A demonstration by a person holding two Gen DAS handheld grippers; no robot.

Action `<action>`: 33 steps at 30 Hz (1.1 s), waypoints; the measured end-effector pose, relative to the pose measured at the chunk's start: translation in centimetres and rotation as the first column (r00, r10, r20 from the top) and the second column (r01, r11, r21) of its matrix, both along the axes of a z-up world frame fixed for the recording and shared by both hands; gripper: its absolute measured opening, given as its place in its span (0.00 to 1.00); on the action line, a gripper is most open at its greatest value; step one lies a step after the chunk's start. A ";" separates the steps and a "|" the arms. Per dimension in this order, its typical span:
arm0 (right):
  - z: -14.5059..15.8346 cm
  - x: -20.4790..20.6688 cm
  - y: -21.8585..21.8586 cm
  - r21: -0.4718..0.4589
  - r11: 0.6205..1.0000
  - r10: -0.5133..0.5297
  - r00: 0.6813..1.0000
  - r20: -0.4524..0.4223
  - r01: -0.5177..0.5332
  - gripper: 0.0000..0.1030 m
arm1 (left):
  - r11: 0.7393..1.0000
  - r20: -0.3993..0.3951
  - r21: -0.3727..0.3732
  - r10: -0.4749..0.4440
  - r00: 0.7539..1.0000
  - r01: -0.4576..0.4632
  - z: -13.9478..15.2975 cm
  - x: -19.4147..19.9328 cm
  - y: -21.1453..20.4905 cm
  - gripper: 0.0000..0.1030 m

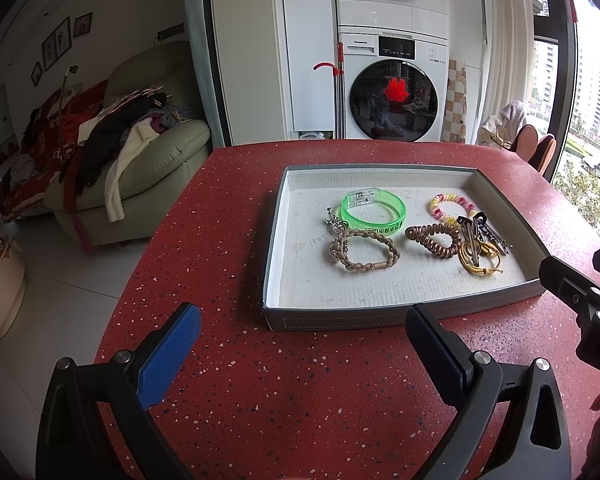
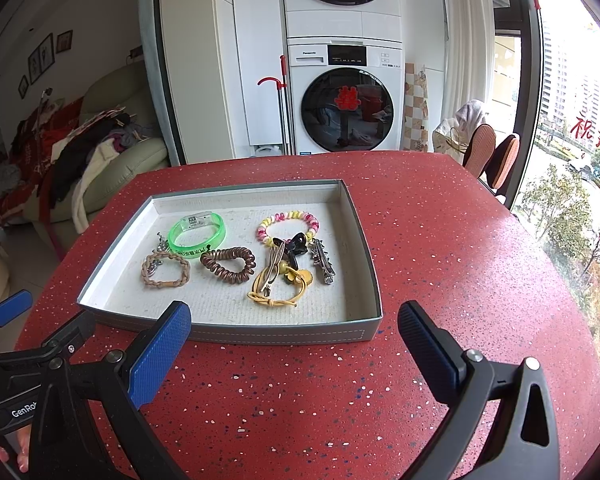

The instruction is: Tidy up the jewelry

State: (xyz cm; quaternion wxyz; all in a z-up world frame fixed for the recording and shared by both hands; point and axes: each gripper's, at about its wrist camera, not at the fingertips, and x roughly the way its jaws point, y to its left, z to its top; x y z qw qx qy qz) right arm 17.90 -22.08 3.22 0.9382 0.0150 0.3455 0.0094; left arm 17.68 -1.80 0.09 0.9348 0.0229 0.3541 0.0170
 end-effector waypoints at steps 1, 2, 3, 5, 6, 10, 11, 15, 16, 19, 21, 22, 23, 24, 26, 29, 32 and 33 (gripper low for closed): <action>0.1 0.0 0.0 0.000 1.000 0.000 1.000 0.000 0.000 1.00 | 1.000 0.000 -0.001 0.001 1.000 -0.001 0.0 0.0 0.0 1.00; 0.1 0.0 0.0 0.000 1.000 0.000 1.000 0.000 0.000 1.00 | 1.000 -0.001 -0.002 0.001 1.000 -0.001 0.0 0.0 0.0 1.00; 0.1 0.0 0.0 0.000 1.000 0.000 1.000 0.000 0.000 1.00 | 1.000 -0.001 -0.002 0.001 1.000 -0.001 0.0 0.0 0.0 1.00; 0.1 0.0 0.0 0.001 1.000 -0.001 1.000 0.000 0.001 1.00 | 1.000 -0.001 0.001 0.002 1.000 -0.002 0.0 0.0 0.0 1.00; 0.1 0.0 0.0 0.000 1.000 -0.001 1.000 0.000 0.001 1.00 | 1.000 -0.001 0.001 0.002 1.000 -0.002 0.0 0.0 0.0 1.00; 0.1 0.0 0.0 0.001 1.000 0.000 1.000 0.000 0.000 1.00 | 1.000 -0.003 -0.002 0.003 1.000 -0.003 0.0 0.0 0.1 1.00; 0.1 0.0 0.0 0.000 1.000 0.000 1.000 0.000 0.000 1.00 | 1.000 -0.004 -0.002 0.003 1.000 -0.003 0.1 0.0 0.1 1.00; 0.1 0.0 0.0 0.001 1.000 0.000 1.000 0.000 0.000 1.00 | 1.000 -0.004 -0.003 0.004 1.000 -0.004 0.1 -0.1 0.2 1.00; 0.0 0.0 0.0 0.000 1.000 -0.001 1.000 0.000 0.001 1.00 | 1.000 -0.004 -0.003 0.004 1.000 -0.004 0.1 -0.1 0.2 1.00; 0.1 0.0 0.0 0.000 1.000 0.000 1.000 0.000 0.000 1.00 | 1.000 -0.005 -0.003 0.004 1.000 -0.004 0.1 -0.1 0.2 1.00; 0.0 0.0 0.0 0.000 1.000 -0.001 1.000 0.000 0.001 1.00 | 1.000 -0.004 -0.002 0.005 1.000 -0.005 0.1 -0.1 0.2 1.00; 0.0 0.0 0.0 0.001 1.000 0.000 1.000 0.000 0.000 1.00 | 1.000 -0.004 -0.002 0.005 1.000 -0.005 0.1 -0.1 0.2 1.00; 0.0 0.0 0.0 0.002 1.000 0.000 1.000 0.001 0.000 1.00 | 1.000 -0.004 -0.002 0.005 1.000 -0.005 0.1 -0.1 0.2 1.00; 0.0 0.0 0.0 0.001 1.000 0.000 1.000 0.001 0.000 1.00 | 1.000 -0.004 -0.002 0.005 1.000 -0.005 0.1 -0.1 0.2 1.00; 0.0 0.0 0.0 0.000 1.000 0.000 1.000 0.001 0.000 1.00 | 1.000 -0.005 -0.002 0.005 1.000 -0.005 0.2 -0.1 0.2 1.00; 0.0 0.0 0.0 0.002 1.000 -0.001 1.000 0.000 0.001 1.00 | 1.000 -0.006 -0.002 0.004 1.000 -0.004 0.2 -0.1 0.2 1.00; 0.2 -0.1 0.0 0.000 1.000 -0.001 1.000 0.000 0.001 1.00 | 1.000 -0.003 -0.005 0.002 1.000 -0.002 0.3 -0.2 0.3 1.00; 0.1 0.0 0.0 0.001 1.000 -0.001 1.000 0.001 0.001 1.00 | 1.000 -0.001 -0.006 -0.001 1.000 0.001 0.3 -0.2 0.2 1.00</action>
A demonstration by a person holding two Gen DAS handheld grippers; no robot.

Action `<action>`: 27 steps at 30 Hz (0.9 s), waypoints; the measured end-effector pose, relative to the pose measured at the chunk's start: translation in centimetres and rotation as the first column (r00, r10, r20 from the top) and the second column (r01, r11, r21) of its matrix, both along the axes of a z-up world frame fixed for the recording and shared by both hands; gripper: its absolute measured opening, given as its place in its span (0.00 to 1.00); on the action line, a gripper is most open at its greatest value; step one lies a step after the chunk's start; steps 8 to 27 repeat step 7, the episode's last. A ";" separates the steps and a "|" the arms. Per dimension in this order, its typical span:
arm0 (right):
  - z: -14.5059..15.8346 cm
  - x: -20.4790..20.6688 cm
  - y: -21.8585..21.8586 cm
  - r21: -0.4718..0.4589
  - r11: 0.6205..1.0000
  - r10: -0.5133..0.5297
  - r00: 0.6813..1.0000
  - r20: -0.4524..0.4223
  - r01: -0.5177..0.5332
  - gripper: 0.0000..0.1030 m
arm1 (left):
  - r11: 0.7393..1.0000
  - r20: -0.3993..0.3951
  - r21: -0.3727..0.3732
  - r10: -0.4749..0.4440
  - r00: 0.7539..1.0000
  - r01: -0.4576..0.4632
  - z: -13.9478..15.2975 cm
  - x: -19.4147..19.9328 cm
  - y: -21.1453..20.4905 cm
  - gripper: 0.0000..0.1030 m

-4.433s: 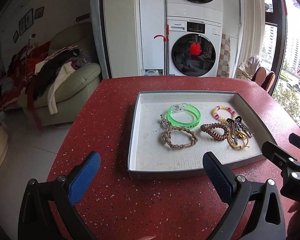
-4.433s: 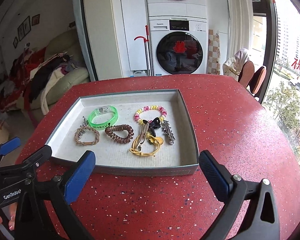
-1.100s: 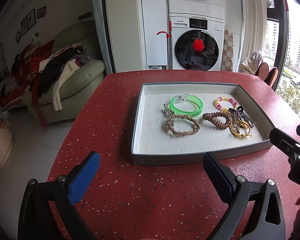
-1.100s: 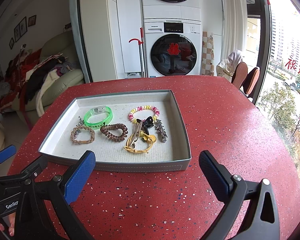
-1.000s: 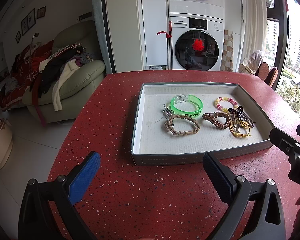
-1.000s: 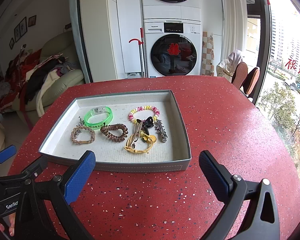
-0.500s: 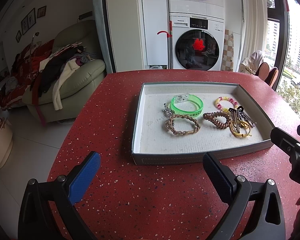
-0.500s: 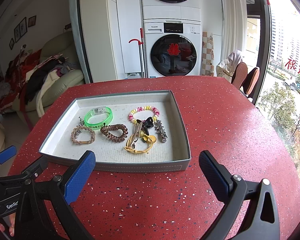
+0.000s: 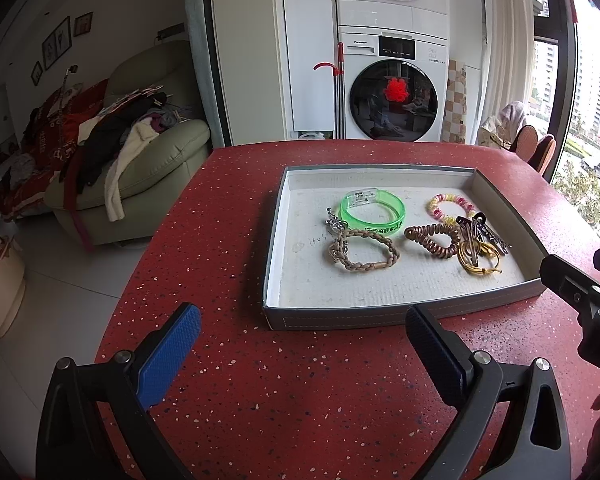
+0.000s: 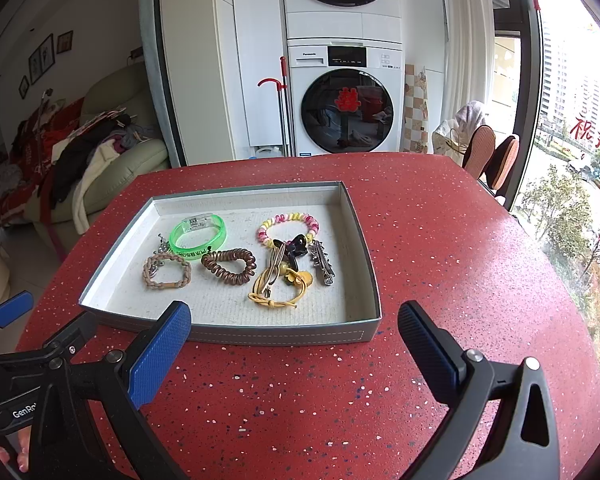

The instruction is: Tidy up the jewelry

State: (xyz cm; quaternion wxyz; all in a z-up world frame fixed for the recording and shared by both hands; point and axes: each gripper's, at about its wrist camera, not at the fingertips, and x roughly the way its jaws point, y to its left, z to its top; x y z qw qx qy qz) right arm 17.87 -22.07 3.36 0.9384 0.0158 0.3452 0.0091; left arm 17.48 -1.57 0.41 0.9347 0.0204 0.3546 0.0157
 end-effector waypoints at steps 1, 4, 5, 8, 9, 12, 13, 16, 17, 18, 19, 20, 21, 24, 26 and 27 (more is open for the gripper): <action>0.0 0.0 0.0 0.000 1.000 0.000 1.000 0.000 0.000 1.00 | 1.000 0.001 -0.002 -0.002 1.000 0.002 0.0 0.0 0.0 1.00; 0.0 0.0 0.0 0.001 1.000 0.000 1.000 0.000 0.000 1.00 | 1.000 0.000 -0.002 -0.004 1.000 0.004 0.1 0.0 0.0 1.00; 0.0 0.0 0.0 0.000 1.000 0.000 1.000 0.000 0.000 1.00 | 1.000 0.000 -0.002 -0.004 1.000 0.004 0.1 0.0 0.0 1.00; 0.0 0.0 0.0 0.000 1.000 0.000 1.000 -0.001 0.000 1.00 | 1.000 -0.001 -0.002 -0.005 1.000 0.005 0.1 0.0 0.0 1.00; 0.0 0.0 0.0 0.000 1.000 0.000 1.000 -0.001 0.000 1.00 | 1.000 -0.001 -0.002 -0.005 1.000 0.005 0.1 0.0 0.0 1.00; 0.0 0.0 0.0 0.000 1.000 0.000 1.000 -0.001 0.000 1.00 | 1.000 -0.001 -0.002 -0.005 1.000 0.005 0.1 0.0 0.0 1.00; 0.0 0.0 0.0 0.000 1.000 0.000 1.000 -0.001 0.000 1.00 | 1.000 -0.001 -0.002 -0.005 1.000 0.005 0.1 0.0 0.0 1.00; 0.0 0.0 0.0 0.000 1.000 0.000 1.000 -0.001 0.000 1.00 | 1.000 -0.001 -0.002 -0.005 1.000 0.005 0.1 0.0 0.0 1.00; 0.0 0.0 0.0 0.000 1.000 0.000 1.000 -0.001 0.000 1.00 | 1.000 -0.001 -0.002 -0.005 1.000 0.005 0.1 0.0 0.0 1.00; 0.0 0.0 0.0 0.000 1.000 0.000 1.000 -0.001 0.000 1.00 | 1.000 -0.001 -0.002 -0.005 1.000 0.005 0.1 0.0 0.0 1.00; 0.0 0.0 0.0 0.000 1.000 0.000 1.000 -0.001 0.000 1.00 | 1.000 -0.001 -0.002 -0.005 1.000 0.005 0.1 0.0 0.0 1.00; 0.0 0.0 0.0 0.000 1.000 0.000 1.000 -0.001 0.000 1.00 | 1.000 -0.001 -0.002 -0.005 1.000 0.005 0.1 0.0 0.0 1.00; 0.0 0.0 0.0 0.000 1.000 0.000 1.000 -0.001 0.000 1.00 | 1.000 -0.001 -0.002 -0.005 1.000 0.005 0.1 0.0 0.0 1.00; 0.0 0.0 0.0 0.000 1.000 0.000 1.000 -0.001 0.000 1.00 | 1.000 -0.001 -0.002 -0.005 1.000 0.005 0.1 0.0 0.0 1.00; 0.0 0.0 0.0 0.000 1.000 0.000 1.000 -0.001 0.000 1.00 | 1.000 -0.001 -0.002 -0.005 1.000 0.005 0.1 0.0 0.0 1.00; 0.0 0.0 0.0 0.000 1.000 0.000 1.000 -0.001 0.000 1.00 | 1.000 -0.001 -0.002 -0.005 1.000 0.005 0.1 0.0 0.0 1.00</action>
